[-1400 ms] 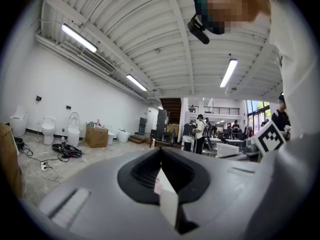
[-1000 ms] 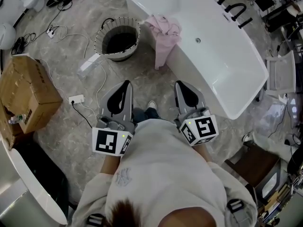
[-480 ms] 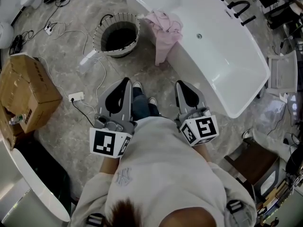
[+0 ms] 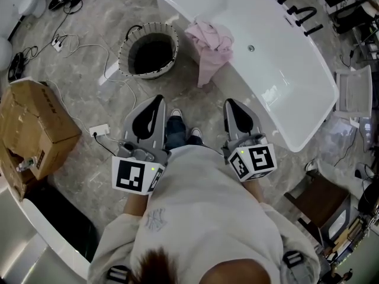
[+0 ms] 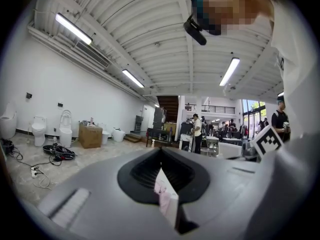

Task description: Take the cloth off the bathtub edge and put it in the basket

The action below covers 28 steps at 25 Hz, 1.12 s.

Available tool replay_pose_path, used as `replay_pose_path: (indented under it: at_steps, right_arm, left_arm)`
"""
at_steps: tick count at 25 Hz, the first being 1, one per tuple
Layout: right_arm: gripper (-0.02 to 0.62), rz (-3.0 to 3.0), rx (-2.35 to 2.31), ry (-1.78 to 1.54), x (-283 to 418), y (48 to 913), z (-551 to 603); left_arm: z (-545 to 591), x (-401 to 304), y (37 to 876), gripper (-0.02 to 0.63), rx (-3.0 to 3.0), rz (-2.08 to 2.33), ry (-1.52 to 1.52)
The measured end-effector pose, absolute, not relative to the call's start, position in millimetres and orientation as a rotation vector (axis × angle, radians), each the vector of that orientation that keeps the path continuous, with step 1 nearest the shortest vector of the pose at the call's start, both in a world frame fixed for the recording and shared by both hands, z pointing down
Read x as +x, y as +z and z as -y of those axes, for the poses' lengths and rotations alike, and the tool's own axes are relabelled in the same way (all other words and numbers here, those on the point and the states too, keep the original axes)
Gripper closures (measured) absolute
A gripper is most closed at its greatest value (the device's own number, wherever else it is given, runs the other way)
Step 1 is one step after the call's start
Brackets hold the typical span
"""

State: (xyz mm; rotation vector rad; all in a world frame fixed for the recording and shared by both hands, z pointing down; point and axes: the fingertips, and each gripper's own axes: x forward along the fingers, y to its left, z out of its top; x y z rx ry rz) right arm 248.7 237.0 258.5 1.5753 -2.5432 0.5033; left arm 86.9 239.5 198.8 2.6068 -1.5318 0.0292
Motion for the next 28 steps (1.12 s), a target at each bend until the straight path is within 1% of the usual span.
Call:
replay_pose_path:
  at_steps: [7, 15, 28]
  right_arm:
    - [0.595, 2.509, 1.647, 0.490, 217, 259, -196]
    - [0.595, 2.433, 1.726, 0.506, 209, 267, -176]
    - [0.595, 2.401, 1.713, 0.549, 226, 276, -143]
  left_arm:
    - [-195, 47, 200, 0.592, 2.638, 1.486, 0.011]
    - [-169, 17, 212, 0.594, 2.613, 1.457, 0.034]
    - [-131, 32, 222, 0.592, 2.575, 1.444, 0.037]
